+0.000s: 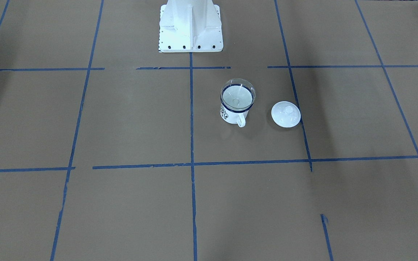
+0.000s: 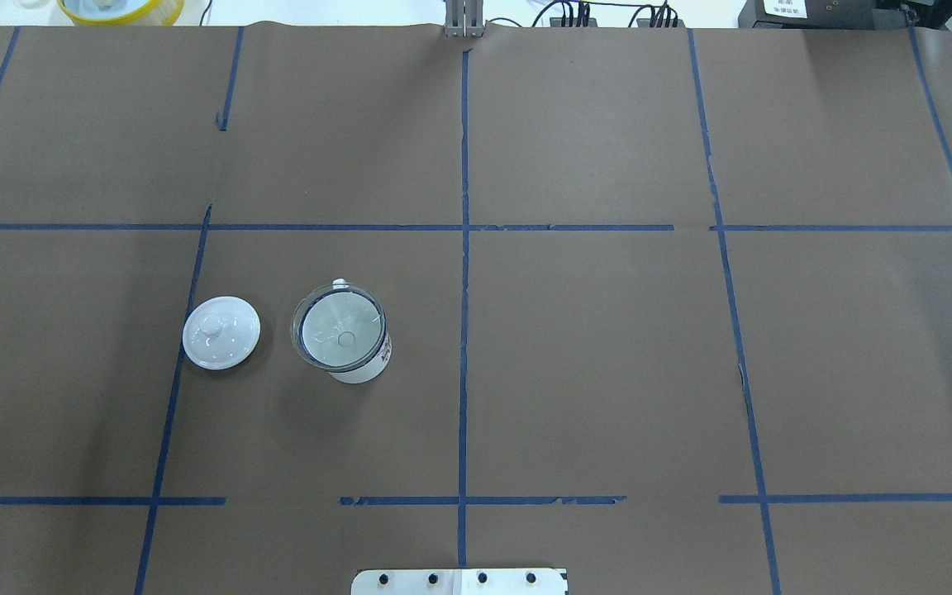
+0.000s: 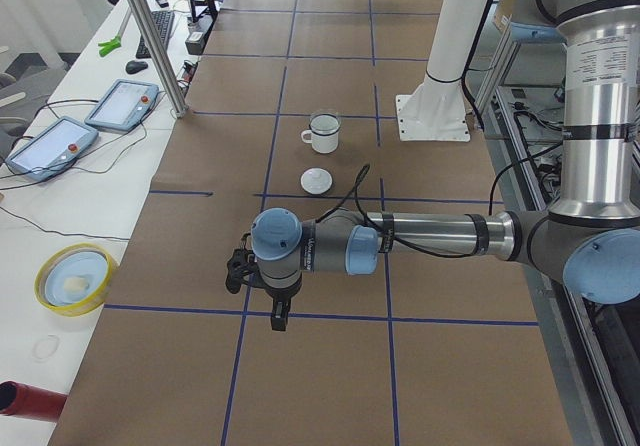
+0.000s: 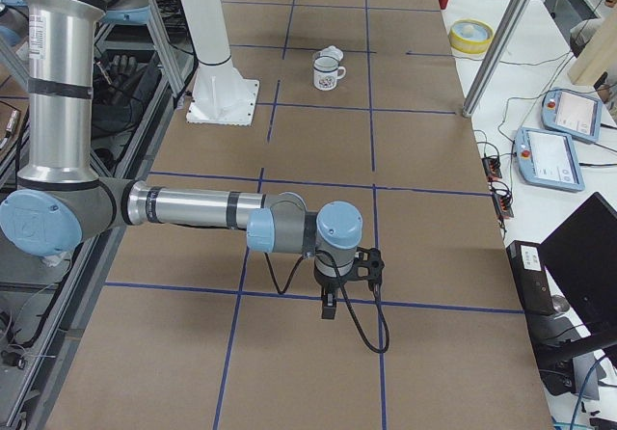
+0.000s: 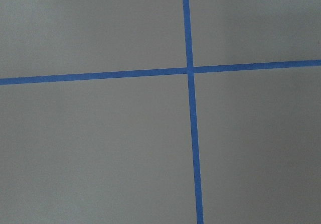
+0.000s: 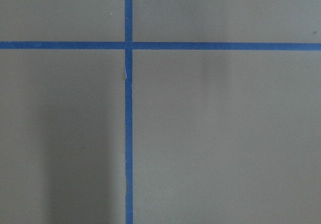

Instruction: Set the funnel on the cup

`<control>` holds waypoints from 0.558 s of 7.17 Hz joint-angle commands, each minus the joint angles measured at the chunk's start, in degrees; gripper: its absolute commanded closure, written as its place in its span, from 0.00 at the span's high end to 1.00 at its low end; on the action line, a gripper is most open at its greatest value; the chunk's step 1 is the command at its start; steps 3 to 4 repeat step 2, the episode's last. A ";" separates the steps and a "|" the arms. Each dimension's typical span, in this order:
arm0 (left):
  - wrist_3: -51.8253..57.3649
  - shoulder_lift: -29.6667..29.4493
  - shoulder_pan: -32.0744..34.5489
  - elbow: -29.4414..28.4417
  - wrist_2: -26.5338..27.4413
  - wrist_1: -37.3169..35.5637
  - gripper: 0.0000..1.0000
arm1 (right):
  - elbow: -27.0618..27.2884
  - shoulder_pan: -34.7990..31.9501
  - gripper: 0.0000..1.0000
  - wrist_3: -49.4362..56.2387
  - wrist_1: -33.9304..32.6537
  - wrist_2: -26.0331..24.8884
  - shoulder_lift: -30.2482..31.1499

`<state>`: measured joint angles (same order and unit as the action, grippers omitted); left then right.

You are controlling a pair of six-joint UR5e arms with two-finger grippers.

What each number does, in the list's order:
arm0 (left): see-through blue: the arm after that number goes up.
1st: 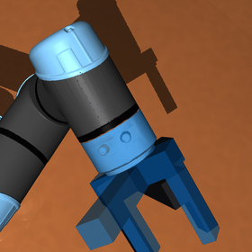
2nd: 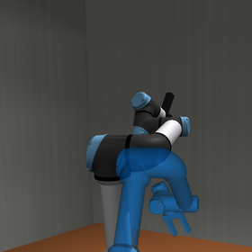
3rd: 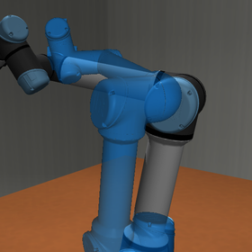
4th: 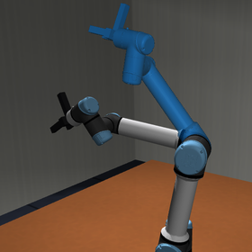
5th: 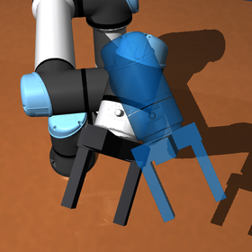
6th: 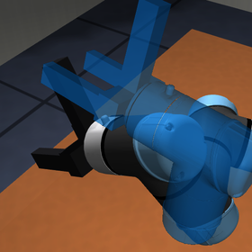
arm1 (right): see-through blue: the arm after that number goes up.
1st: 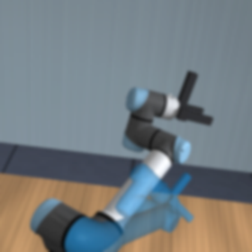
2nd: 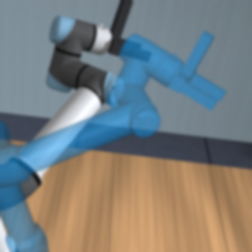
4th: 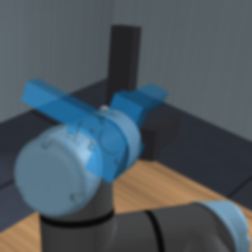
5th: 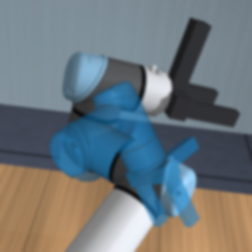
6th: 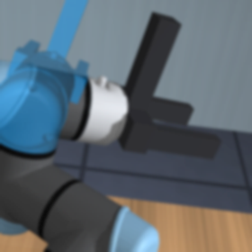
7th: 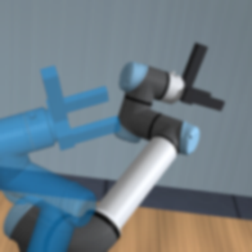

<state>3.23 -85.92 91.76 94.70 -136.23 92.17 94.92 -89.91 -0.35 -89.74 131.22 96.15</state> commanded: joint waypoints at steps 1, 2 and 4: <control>0.02 -0.13 0.00 -0.04 0.09 0.03 1.00 | 0.00 0.00 1.00 0.00 0.00 0.00 0.00; 0.02 -0.13 0.00 -0.04 0.09 0.03 1.00 | 0.00 0.00 1.00 0.00 0.00 0.00 0.00; 0.02 -0.13 0.00 -0.04 0.09 0.03 1.00 | 0.00 0.00 1.00 0.00 0.00 0.00 0.00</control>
